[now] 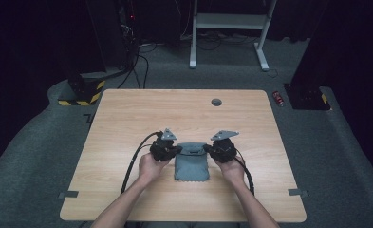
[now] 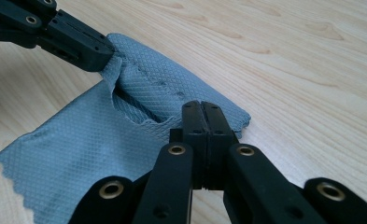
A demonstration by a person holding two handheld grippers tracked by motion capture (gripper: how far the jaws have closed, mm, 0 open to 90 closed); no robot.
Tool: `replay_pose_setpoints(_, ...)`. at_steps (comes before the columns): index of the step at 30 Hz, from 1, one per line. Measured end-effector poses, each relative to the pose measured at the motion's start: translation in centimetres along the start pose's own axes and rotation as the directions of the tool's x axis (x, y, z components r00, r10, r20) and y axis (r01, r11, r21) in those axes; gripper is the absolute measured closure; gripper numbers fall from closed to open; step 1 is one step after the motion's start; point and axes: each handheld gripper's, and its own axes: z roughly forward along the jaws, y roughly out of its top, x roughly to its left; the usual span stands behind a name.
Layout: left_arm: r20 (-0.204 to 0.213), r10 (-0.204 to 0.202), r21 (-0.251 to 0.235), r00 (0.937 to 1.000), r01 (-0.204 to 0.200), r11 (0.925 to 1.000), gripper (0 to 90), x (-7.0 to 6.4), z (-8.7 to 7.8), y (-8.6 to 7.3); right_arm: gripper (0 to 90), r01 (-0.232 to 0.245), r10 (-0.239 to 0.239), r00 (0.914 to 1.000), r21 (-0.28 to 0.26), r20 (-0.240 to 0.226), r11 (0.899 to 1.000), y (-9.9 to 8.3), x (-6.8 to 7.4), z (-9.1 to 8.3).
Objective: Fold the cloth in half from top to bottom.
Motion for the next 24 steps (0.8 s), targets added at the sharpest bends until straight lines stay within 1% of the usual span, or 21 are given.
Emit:
replay_pose_setpoints(1,0.001,0.003,-0.003,1.0000,-0.003,1.0000,89.1,-0.1,-0.1,-0.1,90.0,-0.006,0.006,1.0000,0.000,-0.002,1.000,-0.1,0.1,-0.1)
replay_pose_setpoints(6,0.001,0.006,-0.010,1.0000,-0.006,0.9999,89.1,-0.4,-0.4,-0.6,90.0,-0.006,0.006,0.9998,-0.007,-0.017,1.000,-0.6,0.5,-0.4)
replay_pose_setpoints(7,0.006,0.002,-0.010,1.0000,-0.002,0.9999,89.1,-0.5,-0.4,-0.7,90.0,0.000,0.000,0.9999,-0.006,-0.017,1.000,-0.7,0.6,-0.4)
replay_pose_setpoints(8,0.004,0.008,-0.009,1.0000,-0.008,0.9999,89.1,-0.7,-0.5,-0.9,90.0,0.022,-0.022,0.9996,0.001,-0.017,1.000,-0.9,0.8,-0.4)
replay_pose_setpoints(11,0.005,0.011,-0.010,0.9999,-0.011,0.9999,89.1,-0.9,-0.6,-1.0,89.9,0.024,-0.024,0.9995,0.004,-0.019,1.000,-1.0,0.9,-0.6)
replay_pose_setpoints(15,0.003,0.033,-0.010,0.9994,-0.033,0.9994,89.1,-1.4,-0.9,-1.3,90.0,0.021,-0.021,0.9994,-0.007,-0.027,1.000,-1.3,1.1,-1.0)
replay_pose_setpoints(16,0.002,0.032,-0.011,0.9995,-0.032,0.9994,89.1,-1.6,-0.9,-1.4,89.9,0.025,-0.025,0.9993,-0.005,-0.029,1.000,-1.4,1.2,-1.1)
replay_pose_setpoints(20,0.006,0.045,-0.011,0.9990,-0.044,0.9989,89.1,-2.1,-1.3,-1.9,90.0,0.039,-0.039,0.9983,-0.005,-0.044,0.999,-2.0,1.8,-1.4)
replay_pose_setpoints(21,0.006,0.055,-0.009,0.9985,-0.055,0.9985,89.1,-2.3,-1.5,-2.1,89.9,0.042,-0.042,0.9978,-0.006,-0.052,0.999,-2.3,2.1,-1.6)
replay_pose_setpoints(23,0.008,0.056,-0.008,0.9984,-0.056,0.9984,89.0,-2.4,-1.5,-2.3,89.9,0.043,-0.043,0.9976,-0.007,-0.055,0.999,-2.5,2.3,-1.7)
replay_pose_setpoints(24,0.011,0.060,-0.008,0.9982,-0.060,0.9982,89.1,-2.7,-1.6,-2.6,89.9,0.044,-0.044,0.9972,-0.009,-0.061,0.999,-2.9,2.5,-1.9)
